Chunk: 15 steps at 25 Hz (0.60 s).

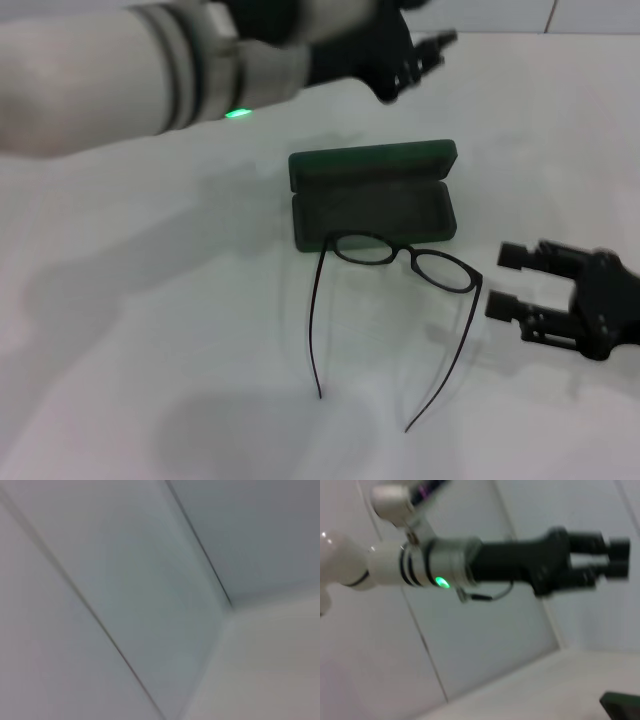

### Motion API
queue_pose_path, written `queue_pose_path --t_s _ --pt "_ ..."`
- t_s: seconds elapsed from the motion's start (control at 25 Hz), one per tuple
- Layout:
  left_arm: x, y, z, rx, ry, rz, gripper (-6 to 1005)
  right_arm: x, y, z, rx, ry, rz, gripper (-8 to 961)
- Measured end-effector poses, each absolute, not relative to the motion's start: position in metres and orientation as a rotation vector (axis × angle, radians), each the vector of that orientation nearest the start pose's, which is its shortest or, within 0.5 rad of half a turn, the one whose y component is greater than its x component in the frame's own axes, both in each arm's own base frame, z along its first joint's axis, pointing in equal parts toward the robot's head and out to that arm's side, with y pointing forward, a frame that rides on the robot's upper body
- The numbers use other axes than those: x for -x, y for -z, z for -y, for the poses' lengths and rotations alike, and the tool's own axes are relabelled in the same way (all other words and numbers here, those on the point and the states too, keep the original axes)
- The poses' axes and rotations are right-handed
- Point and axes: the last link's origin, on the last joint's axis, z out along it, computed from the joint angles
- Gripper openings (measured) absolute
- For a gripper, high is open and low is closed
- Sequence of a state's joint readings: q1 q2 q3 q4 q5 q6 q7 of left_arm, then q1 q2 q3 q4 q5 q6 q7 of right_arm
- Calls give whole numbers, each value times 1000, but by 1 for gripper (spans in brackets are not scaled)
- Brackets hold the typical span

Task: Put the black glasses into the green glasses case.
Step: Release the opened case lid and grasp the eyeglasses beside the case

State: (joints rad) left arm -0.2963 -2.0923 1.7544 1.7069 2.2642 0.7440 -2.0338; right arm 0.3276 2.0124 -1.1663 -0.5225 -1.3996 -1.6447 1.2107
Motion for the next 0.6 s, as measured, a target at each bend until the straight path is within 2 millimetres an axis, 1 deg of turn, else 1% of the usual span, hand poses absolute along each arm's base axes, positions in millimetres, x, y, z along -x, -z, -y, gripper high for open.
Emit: queue_pose_path --t_s 0.04,0.08,0.12,0.16,0.24,0.28,0.36,0.44,0.48,0.52,0.56,0.6 --pt "77 5 -336 2397 380 -90 372 -265 8 -274 2730 -1049 -589 599" --pt "78 1 -333 2394 462 -51 371 -265 8 -274 2730 -1049 -589 598" --pt "81 -1 -331 2397 533 -23 371 -252 -1 -286 2820 -904 -584 598" --pt "85 -2 -328 2402 602 8 363 -247 -4 -290 2839 -862 -585 597" --pt "101 0 -324 2403 706 72 346 -232 -13 -299 2886 -756 -593 595" --pt "109 0 -323 2397 752 106 338 -223 -17 -305 2906 -695 -600 594" --pt "131 -3 -319 2377 876 187 321 -206 -24 -320 2962 -488 -659 592" --pt "158 -9 -311 2352 1038 269 304 -192 -27 -333 2996 -284 -734 591" --pt "168 -12 -307 2345 1105 279 296 -183 -29 -338 3010 -218 -742 590" --pt "168 -12 -307 2345 1105 279 287 -175 -29 -342 3023 -170 -748 589" --pt "195 -18 -298 2326 1240 292 279 -168 -29 -346 3029 -141 -743 588" --pt "200 -18 -296 2323 1257 303 251 -161 -29 -350 3034 -113 -740 587"
